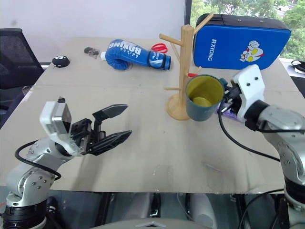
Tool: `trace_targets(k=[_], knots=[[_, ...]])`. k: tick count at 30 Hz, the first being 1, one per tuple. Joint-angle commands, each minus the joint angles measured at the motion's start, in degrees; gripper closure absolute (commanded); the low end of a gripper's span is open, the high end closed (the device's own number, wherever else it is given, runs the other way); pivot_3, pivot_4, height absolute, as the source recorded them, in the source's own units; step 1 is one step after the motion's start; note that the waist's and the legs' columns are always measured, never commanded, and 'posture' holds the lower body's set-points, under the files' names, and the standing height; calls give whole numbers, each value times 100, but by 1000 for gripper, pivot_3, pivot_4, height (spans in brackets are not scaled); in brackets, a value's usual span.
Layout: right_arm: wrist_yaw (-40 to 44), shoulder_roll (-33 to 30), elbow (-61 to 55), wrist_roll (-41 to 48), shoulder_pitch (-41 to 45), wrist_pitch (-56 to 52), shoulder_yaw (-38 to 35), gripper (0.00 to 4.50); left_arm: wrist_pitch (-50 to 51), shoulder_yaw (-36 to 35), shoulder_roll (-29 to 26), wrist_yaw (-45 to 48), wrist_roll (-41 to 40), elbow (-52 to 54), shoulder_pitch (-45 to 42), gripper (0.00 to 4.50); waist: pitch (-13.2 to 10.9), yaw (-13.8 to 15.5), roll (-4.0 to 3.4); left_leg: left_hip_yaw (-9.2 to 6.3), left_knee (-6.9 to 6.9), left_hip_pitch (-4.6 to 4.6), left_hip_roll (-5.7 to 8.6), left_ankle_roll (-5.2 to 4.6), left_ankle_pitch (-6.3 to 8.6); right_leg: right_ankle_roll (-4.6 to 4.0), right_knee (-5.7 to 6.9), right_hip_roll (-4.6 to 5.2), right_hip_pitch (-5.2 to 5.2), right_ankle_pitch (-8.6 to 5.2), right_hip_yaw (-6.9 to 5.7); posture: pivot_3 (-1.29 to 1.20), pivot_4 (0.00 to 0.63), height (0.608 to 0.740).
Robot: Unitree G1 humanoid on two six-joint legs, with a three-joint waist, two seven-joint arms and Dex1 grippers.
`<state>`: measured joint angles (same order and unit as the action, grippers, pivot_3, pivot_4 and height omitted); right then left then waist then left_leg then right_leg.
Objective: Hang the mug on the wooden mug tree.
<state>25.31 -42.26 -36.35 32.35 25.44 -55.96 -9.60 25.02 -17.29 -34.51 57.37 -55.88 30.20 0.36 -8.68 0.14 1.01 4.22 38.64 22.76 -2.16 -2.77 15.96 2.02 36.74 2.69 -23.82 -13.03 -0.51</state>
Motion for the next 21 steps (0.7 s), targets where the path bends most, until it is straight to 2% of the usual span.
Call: trace_targets(k=[1, 8, 12, 15, 18, 20, 21], knots=[[230, -218, 223, 107, 717, -307, 316, 4468, 30, -390, -163, 95, -279, 140, 271, 0, 0, -22, 1, 0, 0, 1, 0, 0, 0, 0, -1, 0, 0, 0, 0, 0, 150, 740], [570, -245, 1187, -220, 1752, -274, 1108, 4468, 54, -551, -167, -283, -469, 495, 546, 0, -2, -41, 4, -1, 0, 3, 0, -1, 1, 0, -3, 3, 0, 0, -2, 0, 150, 740], [698, 70, 2100, -679, 2232, 24, 1773, 4468, 29, -618, -28, -715, -766, 888, 607, 0, -2, -93, 6, 0, 0, 2, 0, -1, 1, 0, -2, 4, 0, 0, 0, 0, 150, 740], [865, 194, 2626, -1012, 2380, 406, 2038, 3619, 36, -736, -64, -930, -1019, 1016, 620, 0, -2, -95, 5, 0, 0, -1, 0, -1, 0, -1, 2, 3, 0, 1, 0, 0, 150, 740], [956, 203, 2649, -1063, 2329, 440, 1906, 2272, 26, -840, -120, -1169, -1092, 1071, 611, 0, -3, -58, 4, -5, -1, 4, 0, 1, 0, 1, 2, 3, -1, 2, -5, 0, 150, 740], [1063, 88, 2384, -926, 2117, 295, 1679, 1699, 24, -848, -135, -1230, -1086, 1068, 618, 0, -3, -57, 4, -5, -1, 5, 0, 1, 0, 4, 1, 4, -1, 4, -6, 0, 150, 740], [1105, 38, 2214, -757, 1957, 169, 1435, 1699, 50, -824, -141, -1278, -1068, 1045, 632, 0, -3, -66, 4, -5, -1, 7, 0, 1, 0, 7, 0, 4, -1, 5, -7, 0, 150, 740]])
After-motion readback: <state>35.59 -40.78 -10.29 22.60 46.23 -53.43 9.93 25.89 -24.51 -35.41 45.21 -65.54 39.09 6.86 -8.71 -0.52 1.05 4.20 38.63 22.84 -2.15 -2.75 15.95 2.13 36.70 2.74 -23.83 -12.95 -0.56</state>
